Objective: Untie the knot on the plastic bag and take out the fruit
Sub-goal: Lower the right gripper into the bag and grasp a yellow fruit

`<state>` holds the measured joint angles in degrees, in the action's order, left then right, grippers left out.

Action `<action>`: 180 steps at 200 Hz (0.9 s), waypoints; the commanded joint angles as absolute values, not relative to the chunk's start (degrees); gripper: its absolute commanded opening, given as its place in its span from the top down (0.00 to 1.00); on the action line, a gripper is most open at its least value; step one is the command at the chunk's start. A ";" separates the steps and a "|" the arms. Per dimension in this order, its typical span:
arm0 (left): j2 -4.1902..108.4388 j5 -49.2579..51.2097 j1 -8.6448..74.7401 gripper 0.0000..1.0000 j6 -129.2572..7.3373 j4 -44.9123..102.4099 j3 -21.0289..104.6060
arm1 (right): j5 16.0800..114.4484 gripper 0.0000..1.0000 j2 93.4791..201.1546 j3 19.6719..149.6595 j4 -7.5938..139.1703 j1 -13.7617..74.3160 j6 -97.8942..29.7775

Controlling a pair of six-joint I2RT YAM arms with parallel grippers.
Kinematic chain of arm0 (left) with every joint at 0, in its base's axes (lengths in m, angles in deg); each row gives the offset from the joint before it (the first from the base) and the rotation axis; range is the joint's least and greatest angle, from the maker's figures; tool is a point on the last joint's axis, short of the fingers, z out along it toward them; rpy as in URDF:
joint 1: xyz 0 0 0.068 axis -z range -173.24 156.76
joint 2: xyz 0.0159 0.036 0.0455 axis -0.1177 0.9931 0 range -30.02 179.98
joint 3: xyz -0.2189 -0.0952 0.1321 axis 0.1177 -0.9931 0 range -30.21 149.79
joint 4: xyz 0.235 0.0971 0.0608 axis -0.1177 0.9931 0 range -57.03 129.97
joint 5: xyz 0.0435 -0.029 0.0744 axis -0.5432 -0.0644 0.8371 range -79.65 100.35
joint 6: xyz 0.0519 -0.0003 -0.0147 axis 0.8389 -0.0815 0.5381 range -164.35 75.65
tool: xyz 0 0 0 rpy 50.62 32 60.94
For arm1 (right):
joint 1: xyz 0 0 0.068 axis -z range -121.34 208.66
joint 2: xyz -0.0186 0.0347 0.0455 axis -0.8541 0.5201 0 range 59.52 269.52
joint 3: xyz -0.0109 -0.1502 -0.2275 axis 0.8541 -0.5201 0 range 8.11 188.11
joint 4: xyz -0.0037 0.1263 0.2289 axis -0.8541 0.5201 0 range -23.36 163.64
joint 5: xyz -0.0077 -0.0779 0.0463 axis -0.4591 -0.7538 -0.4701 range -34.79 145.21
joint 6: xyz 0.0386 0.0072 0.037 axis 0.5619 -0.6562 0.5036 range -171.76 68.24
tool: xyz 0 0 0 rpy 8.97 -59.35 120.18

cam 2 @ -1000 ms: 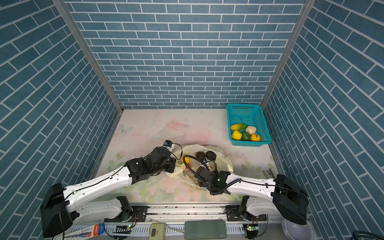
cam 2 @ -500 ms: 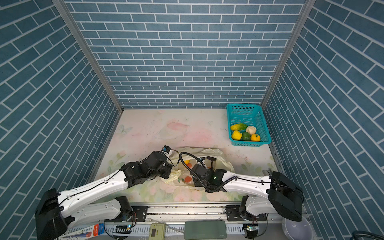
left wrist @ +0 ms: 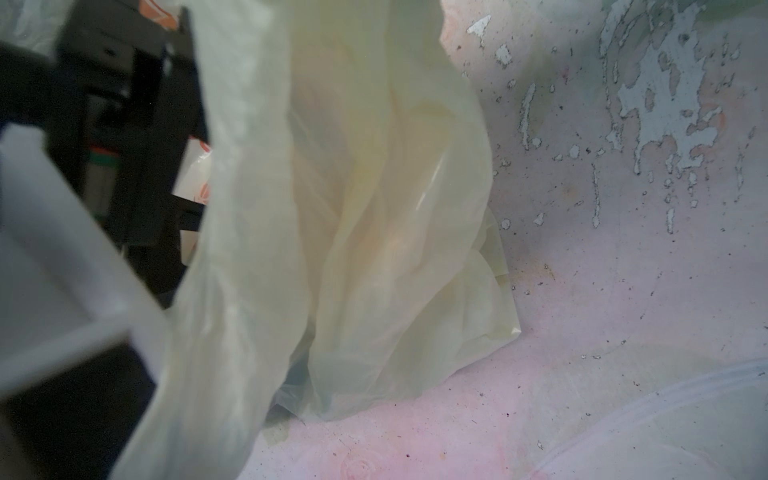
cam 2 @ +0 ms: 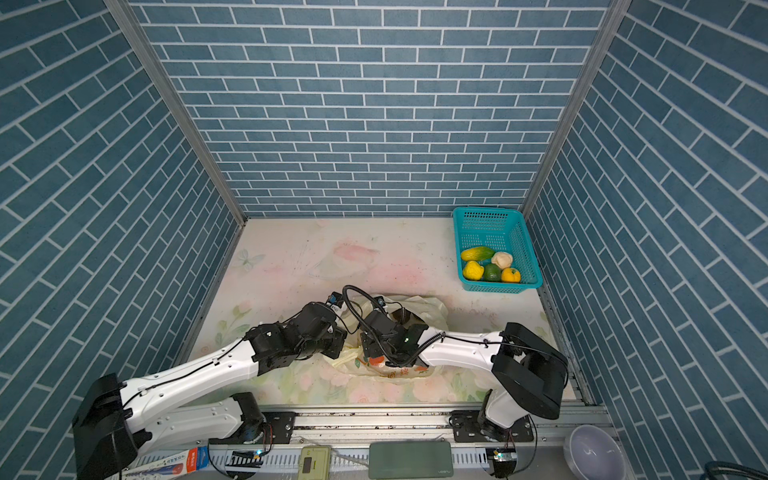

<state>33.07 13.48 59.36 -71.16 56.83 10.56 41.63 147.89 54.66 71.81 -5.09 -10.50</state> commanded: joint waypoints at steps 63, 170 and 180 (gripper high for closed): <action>35.00 12.09 59.58 1.00 -72.22 54.33 12.51 | 42.61 0.21 155.49 56.47 52.57 1.45 -3.13; 36.06 11.63 59.49 1.00 -72.21 54.01 12.92 | 45.85 0.41 162.42 59.38 52.18 2.49 -0.08; 36.05 11.90 59.47 1.00 -72.15 54.31 13.18 | 46.17 0.44 161.79 58.95 52.44 2.50 -0.08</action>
<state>35.63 11.71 59.33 -72.06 54.05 11.39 45.15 162.10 57.28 52.79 2.11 -1.87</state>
